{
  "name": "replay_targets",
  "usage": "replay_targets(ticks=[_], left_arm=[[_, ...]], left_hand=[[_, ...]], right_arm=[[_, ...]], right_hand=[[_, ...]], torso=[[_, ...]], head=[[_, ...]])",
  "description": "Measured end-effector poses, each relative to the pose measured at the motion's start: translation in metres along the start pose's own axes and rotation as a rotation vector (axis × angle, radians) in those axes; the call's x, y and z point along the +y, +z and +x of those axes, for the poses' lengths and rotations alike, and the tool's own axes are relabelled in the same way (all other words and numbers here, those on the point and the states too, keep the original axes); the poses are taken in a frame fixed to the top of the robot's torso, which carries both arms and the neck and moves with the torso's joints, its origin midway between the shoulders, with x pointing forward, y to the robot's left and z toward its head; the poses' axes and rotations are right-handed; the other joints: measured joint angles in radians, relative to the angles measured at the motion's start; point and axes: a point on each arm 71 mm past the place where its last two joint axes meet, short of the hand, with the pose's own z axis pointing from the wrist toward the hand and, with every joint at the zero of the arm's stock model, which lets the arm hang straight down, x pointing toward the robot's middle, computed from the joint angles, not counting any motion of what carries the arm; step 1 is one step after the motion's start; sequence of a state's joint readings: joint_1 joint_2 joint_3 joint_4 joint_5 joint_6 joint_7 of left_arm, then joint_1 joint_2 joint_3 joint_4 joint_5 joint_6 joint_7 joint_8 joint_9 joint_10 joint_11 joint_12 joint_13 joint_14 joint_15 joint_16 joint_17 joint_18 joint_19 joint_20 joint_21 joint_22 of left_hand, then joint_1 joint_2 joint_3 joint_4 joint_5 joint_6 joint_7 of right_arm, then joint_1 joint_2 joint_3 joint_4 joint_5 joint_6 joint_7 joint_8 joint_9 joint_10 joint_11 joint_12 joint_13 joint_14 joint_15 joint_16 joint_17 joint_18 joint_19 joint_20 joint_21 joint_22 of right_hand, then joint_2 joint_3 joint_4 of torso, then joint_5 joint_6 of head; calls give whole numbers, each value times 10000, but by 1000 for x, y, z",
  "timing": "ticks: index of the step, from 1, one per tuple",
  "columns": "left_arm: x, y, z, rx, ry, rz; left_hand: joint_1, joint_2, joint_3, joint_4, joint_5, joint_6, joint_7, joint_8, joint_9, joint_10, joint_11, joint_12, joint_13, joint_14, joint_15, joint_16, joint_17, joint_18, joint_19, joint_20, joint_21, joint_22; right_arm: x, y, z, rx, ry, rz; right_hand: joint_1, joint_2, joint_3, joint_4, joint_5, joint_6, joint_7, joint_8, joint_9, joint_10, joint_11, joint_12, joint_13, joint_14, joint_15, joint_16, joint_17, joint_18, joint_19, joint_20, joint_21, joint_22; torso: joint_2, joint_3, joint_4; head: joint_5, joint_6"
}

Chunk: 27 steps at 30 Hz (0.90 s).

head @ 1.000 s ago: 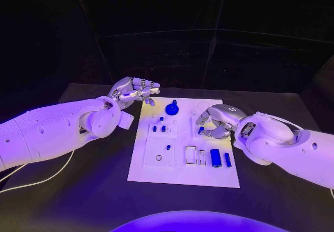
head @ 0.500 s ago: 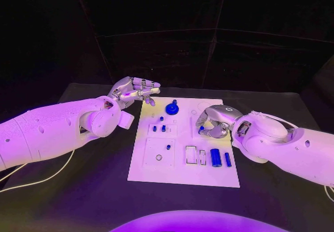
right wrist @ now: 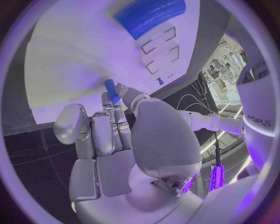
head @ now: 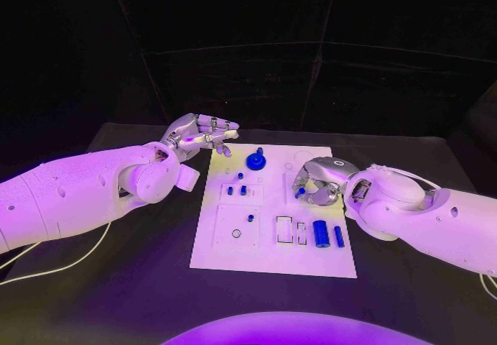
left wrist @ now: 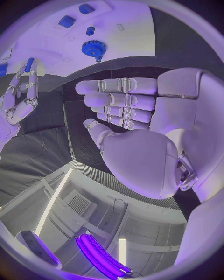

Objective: Assemble the parts on the task board

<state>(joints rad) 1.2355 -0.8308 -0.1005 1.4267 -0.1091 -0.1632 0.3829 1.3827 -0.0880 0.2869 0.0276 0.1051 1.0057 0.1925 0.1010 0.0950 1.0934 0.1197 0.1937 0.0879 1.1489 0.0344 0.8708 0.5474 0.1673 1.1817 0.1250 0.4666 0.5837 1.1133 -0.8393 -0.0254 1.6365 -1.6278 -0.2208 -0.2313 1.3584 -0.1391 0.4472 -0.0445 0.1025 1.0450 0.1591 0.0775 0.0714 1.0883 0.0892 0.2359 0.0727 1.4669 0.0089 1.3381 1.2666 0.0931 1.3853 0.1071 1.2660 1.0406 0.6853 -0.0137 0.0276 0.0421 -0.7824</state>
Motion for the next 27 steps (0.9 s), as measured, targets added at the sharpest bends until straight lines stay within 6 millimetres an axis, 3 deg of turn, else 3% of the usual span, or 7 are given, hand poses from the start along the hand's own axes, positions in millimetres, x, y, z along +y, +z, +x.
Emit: replay_targets(ticks=[13,18,22,27], left_arm=[[0,0,0,65,-27,-14],[0,0,0,77,-32,-19],[0,0,0,82,-34,-22],[0,0,0,85,-36,-25]], left_hand=[[0,0,0,0,0,0,0,0,0,0,0,39,0,0,0,0,1,-4,0,0,0,1],[0,0,0,0,0,0,0,0,0,0,0,39,1,0,0,0,1,-6,0,0,0,2],[0,0,0,0,0,0,0,0,0,0,0,39,1,0,0,0,1,-10,0,0,0,2],[0,0,0,0,0,0,0,0,0,0,0,39,1,0,0,0,1,-48,0,0,0,2]], right_arm=[[1,1,0,-39,-113,-23],[1,1,0,-63,-127,-40],[1,1,0,-81,-139,-34],[1,1,-1,-120,-155,-31]], right_hand=[[68,69,149,-14,0,119,-30,31,-1,22,-23,0,-13,-4,-4,0,-9,0,0,1,0,0],[225,226,382,-80,-202,382,-92,117,28,340,-89,118,-21,-2,-76,0,21,-1,72,-72,12,97],[304,228,500,-139,-269,482,-124,155,27,536,-143,193,-14,-1,-146,41,107,0,127,-126,117,212],[444,263,579,-219,-330,519,-162,155,26,701,18,378,114,0,-219,106,188,-1,175,-175,187,358]], torso=[[0,-5,5],[-2,-6,6],[-3,-5,8],[-4,-5,8]], head=[[-6,-21],[-7,-21],[-7,-21],[0,-21]])
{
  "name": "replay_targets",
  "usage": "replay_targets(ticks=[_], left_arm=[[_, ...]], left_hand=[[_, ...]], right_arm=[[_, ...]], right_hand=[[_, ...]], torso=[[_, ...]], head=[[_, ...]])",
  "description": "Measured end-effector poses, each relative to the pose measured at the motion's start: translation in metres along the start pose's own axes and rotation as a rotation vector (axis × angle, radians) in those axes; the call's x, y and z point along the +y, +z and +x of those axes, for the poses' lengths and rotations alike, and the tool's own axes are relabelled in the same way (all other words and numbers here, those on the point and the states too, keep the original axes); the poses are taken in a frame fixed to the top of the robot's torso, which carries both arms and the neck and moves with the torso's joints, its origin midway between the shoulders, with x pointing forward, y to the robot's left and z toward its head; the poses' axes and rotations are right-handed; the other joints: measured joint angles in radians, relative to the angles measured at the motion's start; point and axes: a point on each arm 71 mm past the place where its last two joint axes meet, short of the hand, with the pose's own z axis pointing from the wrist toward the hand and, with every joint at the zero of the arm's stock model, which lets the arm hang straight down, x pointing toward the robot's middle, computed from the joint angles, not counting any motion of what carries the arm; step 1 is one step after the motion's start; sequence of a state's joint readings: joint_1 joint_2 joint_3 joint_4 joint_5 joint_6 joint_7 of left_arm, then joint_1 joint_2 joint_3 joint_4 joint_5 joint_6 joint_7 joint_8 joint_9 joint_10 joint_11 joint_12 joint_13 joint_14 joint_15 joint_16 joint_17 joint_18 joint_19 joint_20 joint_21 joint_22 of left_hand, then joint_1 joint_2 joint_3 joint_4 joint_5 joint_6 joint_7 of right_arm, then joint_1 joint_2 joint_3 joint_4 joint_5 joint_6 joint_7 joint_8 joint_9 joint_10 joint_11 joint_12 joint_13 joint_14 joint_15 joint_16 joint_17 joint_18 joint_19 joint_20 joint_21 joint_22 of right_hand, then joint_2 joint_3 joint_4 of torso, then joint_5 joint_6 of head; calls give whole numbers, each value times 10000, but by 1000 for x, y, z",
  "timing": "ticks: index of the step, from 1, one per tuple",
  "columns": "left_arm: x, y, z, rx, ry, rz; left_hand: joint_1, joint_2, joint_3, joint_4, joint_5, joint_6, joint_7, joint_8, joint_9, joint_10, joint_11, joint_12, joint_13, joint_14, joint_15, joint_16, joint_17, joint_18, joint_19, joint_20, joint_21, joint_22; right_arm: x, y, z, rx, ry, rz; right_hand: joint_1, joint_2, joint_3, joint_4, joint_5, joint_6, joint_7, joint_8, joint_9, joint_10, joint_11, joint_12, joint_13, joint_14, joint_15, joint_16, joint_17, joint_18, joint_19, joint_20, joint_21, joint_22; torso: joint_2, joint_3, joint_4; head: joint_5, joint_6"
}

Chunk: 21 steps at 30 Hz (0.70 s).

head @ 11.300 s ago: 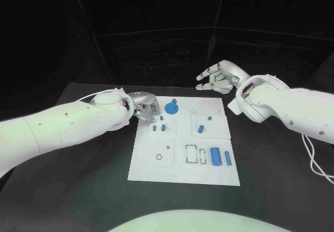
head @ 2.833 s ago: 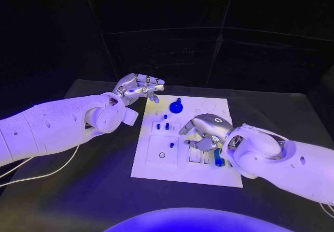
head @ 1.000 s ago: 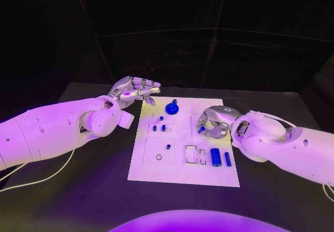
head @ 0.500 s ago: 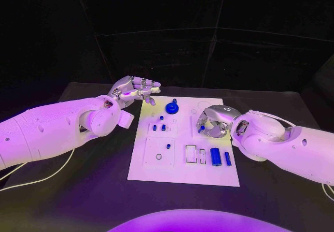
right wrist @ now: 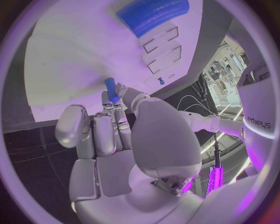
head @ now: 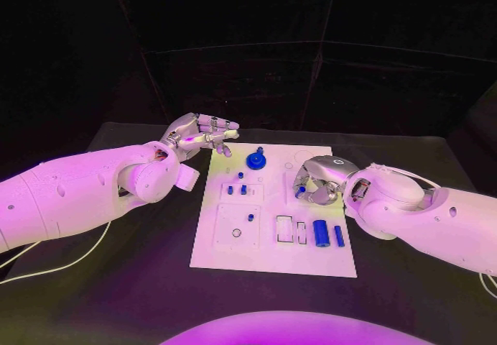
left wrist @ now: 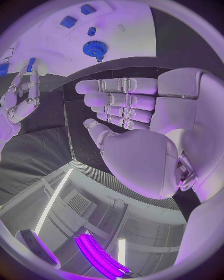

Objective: Assemble the parts on the task board

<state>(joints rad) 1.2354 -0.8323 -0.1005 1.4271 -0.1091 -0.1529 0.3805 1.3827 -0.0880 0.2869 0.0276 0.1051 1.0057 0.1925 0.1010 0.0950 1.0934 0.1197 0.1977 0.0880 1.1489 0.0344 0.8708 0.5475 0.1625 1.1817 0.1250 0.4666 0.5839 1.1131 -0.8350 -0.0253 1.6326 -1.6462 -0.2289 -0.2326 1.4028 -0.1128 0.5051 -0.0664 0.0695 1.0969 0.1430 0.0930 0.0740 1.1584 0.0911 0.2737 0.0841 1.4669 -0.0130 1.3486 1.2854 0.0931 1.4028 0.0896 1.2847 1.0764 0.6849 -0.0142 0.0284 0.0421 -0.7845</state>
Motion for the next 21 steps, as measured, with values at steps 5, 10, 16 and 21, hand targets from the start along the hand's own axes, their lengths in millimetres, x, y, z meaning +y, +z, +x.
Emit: replay_targets(ticks=[5,10,16,21], left_arm=[[0,0,0,2,-1,-3],[0,0,0,5,-3,-4],[0,0,0,1,-1,-7],[0,0,0,0,1,-12]], left_hand=[[0,0,0,0,0,0,0,0,0,0,0,0,0,0,0,0,0,-1,0,0,0,1],[0,0,0,0,0,0,0,0,0,0,0,0,0,0,0,0,0,-2,0,0,0,-8],[0,0,0,0,0,0,0,0,0,-4,-5,0,0,0,0,0,0,-3,0,0,0,-7],[0,0,0,0,0,0,0,0,0,-36,-37,0,1,0,0,0,0,-4,0,0,0,-20]], right_arm=[[1,0,-1,-87,7,-43],[5,-2,-2,-212,39,-145],[7,-8,-5,-377,91,-264],[12,-16,-10,-490,217,-430]], right_hand=[[30,29,40,-42,-19,0,0,0,-1,17,16,37,58,0,0,0,1,1,21,-21,44,64],[44,43,37,-44,-21,0,0,0,-11,16,16,37,69,0,0,0,0,1,20,-20,45,64],[56,55,71,-80,-56,-1,0,-1,-11,16,16,37,69,0,1,-1,0,0,20,-20,45,73],[111,28,73,-82,-57,-1,1,-1,-20,15,16,33,63,0,1,-1,22,1,57,-57,45,96]], torso=[[0,0,0],[0,0,0],[-11,1,0],[-15,-1,3]], head=[[5,-7],[5,-7],[5,6],[-5,39]])
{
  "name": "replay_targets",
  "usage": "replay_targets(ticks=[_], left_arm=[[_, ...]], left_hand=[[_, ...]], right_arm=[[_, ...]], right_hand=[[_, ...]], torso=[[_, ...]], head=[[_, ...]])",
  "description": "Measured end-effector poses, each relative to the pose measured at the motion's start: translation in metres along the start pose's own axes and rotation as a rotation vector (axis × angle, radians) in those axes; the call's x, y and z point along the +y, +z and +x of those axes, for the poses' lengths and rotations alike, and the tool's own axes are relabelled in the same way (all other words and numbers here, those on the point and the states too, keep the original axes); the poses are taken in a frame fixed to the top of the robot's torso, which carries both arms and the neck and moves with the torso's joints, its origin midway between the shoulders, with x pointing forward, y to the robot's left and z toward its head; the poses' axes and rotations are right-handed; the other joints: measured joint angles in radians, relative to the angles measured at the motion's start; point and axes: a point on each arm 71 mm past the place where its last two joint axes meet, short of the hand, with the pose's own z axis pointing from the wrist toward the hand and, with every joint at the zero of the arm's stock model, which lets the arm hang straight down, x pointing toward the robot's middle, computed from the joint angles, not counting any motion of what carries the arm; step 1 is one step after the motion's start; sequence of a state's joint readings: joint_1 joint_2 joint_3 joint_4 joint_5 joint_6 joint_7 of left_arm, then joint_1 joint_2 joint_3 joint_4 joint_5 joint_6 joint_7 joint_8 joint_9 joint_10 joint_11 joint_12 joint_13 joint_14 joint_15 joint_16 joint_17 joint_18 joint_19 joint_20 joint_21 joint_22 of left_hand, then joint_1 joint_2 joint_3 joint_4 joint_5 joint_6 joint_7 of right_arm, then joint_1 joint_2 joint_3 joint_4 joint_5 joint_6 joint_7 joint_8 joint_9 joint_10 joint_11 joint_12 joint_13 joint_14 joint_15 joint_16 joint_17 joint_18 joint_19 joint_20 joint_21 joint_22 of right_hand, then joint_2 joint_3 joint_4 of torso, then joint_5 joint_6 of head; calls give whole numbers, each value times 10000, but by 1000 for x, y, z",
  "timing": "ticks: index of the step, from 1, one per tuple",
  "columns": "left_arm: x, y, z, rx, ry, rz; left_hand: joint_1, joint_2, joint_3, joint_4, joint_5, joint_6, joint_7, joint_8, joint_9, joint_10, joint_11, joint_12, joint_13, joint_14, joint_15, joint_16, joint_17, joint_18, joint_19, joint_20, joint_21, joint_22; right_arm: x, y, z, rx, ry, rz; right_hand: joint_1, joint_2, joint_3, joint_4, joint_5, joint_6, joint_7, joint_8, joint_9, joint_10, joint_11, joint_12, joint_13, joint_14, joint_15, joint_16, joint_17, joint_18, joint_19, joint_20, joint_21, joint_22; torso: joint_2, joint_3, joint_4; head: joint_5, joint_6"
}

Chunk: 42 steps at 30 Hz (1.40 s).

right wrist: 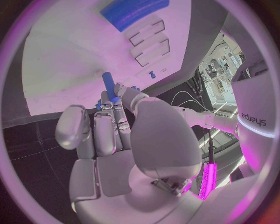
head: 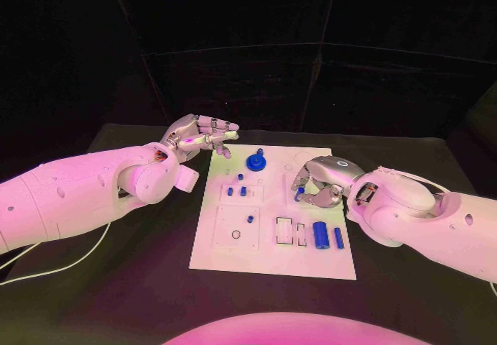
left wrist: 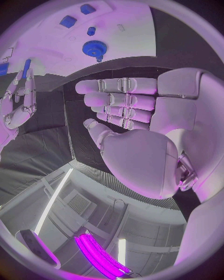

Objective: Assemble the parts on the task board

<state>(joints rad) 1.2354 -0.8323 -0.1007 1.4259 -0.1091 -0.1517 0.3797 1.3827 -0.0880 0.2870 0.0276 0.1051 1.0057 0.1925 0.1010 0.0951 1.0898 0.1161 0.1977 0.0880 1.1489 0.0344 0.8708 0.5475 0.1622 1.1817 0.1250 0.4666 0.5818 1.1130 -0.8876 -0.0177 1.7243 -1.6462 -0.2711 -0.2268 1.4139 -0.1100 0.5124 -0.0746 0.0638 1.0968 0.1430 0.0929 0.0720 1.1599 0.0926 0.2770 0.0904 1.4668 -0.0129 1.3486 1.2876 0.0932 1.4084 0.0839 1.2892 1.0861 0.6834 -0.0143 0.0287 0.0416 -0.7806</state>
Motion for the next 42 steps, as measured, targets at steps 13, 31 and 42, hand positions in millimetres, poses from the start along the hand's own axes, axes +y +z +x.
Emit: replay_targets(ticks=[13,31,42], left_arm=[[0,0,0,8,-2,-5],[0,1,3,51,-15,-3],[0,3,3,38,-5,27]], left_hand=[[0,0,0,0,0,0,0,0,0,0,0,0,0,0,0,0,0,-1,0,0,0,2],[0,0,0,0,0,0,0,0,0,0,0,0,0,0,0,0,0,-3,0,0,0,3],[41,41,-28,-29,0,0,0,0,0,-37,37,38,0,0,0,0,0,-3,0,0,0,-13]], right_arm=[[40,-4,-26,-806,582,-1101],[98,29,18,-315,1569,-2704],[107,38,52,376,1732,-2955]], right_hand=[[0,0,0,0,-4,0,0,0,0,37,37,-26,6,0,1,47,10,0,0,0,39,14],[-5,-5,27,-28,19,-1,0,-1,-8,36,36,16,24,0,1,47,32,-1,0,1,39,40],[-6,-6,61,-63,63,-1,0,-1,-7,35,35,14,29,0,1,47,30,-1,0,1,38,22]], torso=[[12,0,1],[26,-8,-12],[20,0,-5]], head=[[90,37],[453,-134],[567,-196]])
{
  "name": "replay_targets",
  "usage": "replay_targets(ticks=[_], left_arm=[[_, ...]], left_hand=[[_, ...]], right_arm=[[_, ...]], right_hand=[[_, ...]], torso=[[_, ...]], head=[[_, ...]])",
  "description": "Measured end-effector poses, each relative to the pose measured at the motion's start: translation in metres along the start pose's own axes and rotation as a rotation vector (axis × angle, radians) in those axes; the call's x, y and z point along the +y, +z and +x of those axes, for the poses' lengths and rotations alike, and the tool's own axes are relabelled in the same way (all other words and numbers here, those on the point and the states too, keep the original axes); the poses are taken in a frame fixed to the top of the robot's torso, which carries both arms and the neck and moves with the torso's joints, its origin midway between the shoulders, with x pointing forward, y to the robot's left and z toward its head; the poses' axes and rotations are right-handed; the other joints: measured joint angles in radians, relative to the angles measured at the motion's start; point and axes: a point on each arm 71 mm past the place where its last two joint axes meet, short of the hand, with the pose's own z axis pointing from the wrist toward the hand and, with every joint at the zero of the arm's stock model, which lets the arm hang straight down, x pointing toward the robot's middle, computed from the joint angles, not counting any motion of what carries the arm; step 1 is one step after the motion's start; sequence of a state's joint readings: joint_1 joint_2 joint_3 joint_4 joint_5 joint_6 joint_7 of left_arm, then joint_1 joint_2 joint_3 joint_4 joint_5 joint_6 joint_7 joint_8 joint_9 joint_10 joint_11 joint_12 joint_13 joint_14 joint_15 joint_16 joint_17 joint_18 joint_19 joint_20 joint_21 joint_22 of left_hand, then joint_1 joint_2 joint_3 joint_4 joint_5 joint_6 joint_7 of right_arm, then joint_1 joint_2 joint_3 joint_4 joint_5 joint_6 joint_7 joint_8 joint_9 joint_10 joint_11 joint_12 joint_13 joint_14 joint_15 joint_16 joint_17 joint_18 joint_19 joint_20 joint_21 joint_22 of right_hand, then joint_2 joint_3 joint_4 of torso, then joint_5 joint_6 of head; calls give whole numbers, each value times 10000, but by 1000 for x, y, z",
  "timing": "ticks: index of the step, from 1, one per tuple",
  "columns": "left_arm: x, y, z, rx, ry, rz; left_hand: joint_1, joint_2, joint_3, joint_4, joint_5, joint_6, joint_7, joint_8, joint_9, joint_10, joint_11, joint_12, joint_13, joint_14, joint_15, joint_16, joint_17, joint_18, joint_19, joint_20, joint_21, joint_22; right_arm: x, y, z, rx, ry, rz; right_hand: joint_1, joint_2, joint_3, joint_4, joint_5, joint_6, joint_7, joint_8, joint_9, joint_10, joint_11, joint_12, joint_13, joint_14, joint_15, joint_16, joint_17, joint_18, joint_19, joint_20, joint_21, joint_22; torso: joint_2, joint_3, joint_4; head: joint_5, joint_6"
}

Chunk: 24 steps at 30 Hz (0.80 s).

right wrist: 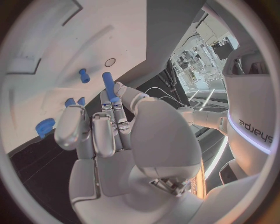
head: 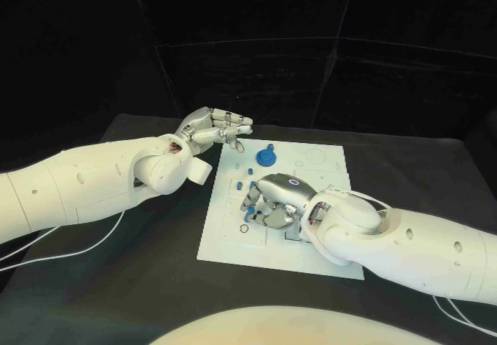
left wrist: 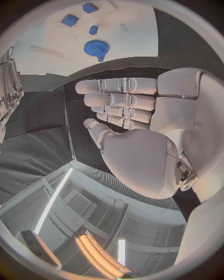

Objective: Assemble the parts on the task board

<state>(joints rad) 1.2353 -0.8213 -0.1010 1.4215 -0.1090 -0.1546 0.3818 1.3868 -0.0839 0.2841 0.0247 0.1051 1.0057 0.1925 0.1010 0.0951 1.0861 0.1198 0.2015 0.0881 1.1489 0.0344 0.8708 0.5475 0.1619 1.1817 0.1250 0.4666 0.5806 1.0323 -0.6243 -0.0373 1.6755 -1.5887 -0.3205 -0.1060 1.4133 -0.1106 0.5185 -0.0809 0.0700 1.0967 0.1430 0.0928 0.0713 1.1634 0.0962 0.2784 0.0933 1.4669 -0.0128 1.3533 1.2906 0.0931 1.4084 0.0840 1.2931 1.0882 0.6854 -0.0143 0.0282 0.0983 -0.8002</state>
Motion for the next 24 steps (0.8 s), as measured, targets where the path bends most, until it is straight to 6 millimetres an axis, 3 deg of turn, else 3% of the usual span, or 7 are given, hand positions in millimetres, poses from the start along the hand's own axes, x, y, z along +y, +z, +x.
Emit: replay_targets(ticks=[24], left_arm=[[0,1,0,-57,27,38]], left_hand=[[0,0,0,0,0,0,0,0,0,1,0,0,0,0,0,0,0,-2,0,0,0,2]], right_arm=[[3,4,13,466,7,-278]], right_hand=[[-13,-13,-1,1,-5,0,0,0,-8,-1,0,-57,7,0,0,0,-3,0,0,0,0,1]], torso=[[-5,-2,-1]], head=[[93,-93]])
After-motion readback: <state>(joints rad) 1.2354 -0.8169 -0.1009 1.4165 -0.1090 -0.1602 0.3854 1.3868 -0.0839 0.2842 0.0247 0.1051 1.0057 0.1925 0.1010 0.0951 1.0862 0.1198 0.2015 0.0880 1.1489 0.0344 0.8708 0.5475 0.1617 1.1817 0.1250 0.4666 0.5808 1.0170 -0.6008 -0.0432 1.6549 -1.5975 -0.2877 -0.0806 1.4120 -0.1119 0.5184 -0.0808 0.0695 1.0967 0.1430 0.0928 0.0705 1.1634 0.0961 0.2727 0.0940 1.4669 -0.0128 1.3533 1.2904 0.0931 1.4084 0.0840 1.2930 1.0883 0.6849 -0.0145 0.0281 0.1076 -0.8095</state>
